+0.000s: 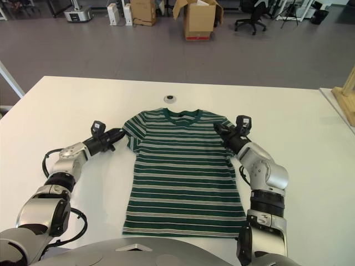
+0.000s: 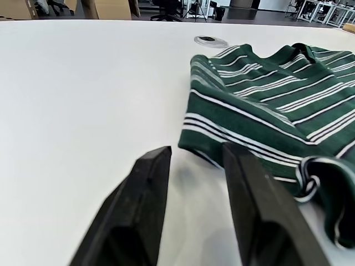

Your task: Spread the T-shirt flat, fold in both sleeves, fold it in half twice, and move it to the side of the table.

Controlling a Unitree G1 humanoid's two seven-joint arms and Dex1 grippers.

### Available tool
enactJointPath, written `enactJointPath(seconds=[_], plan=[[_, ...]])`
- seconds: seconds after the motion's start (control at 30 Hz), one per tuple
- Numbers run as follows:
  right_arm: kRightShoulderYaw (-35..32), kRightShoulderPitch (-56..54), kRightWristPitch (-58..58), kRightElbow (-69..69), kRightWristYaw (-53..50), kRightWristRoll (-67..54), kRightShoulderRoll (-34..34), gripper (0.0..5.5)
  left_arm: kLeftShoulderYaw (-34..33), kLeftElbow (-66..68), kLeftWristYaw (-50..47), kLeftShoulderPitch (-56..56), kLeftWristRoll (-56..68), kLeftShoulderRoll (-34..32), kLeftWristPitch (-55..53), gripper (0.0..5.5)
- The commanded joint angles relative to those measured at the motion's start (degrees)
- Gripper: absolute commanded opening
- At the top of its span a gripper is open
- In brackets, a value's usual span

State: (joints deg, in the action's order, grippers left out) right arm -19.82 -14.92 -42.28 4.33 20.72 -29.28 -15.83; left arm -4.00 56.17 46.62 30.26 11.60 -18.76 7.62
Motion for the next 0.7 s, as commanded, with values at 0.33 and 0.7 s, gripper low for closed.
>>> enactJointPath(seconds=[0.33, 0.7], plan=[[1.2, 2.6, 1.84, 1.59, -0.75, 1.09, -0.36, 1.01, -0.33, 3.33, -0.95, 2.36, -1.76, 0.75, 3.42, 0.03], [1.31, 4.37, 2.21, 0.46, -2.14, 0.6, 0.26, 1.01, -1.64, -8.6, -0.49, 1.44, -0.75, -4.82, -2.99, 0.03]])
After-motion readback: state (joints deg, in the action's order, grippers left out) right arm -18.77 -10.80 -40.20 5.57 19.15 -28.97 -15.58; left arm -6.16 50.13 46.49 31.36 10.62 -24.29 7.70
